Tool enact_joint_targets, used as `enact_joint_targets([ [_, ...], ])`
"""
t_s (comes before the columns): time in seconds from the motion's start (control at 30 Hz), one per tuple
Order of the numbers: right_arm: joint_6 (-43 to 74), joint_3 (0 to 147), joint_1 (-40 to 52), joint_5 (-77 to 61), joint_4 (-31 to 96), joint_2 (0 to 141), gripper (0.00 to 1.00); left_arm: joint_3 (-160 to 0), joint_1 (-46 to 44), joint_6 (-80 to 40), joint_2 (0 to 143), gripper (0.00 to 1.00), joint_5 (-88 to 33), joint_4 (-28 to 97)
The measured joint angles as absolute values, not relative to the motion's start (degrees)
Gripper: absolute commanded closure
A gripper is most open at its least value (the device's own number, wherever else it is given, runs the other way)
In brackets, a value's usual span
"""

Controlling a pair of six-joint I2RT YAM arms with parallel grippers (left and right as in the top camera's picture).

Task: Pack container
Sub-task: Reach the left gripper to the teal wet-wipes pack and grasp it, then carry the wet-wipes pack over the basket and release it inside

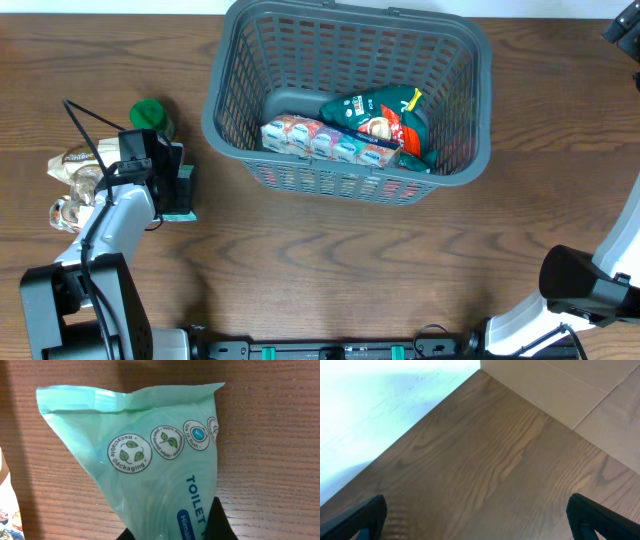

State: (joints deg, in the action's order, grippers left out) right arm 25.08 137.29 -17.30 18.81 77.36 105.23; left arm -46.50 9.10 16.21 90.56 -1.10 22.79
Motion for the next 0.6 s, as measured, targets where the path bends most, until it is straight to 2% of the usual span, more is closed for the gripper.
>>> enact_joint_targets([
  [0.33,25.08,137.29,-17.3,18.81,77.36,105.23,0.01,-49.23,9.1,14.79,83.72,0.94,-1.13,27.31],
  [0.6,25.08,137.29,-17.3,18.81,77.36,105.23,0.01,-69.54,8.88,11.53,69.08,0.94,-1.5,31.51],
])
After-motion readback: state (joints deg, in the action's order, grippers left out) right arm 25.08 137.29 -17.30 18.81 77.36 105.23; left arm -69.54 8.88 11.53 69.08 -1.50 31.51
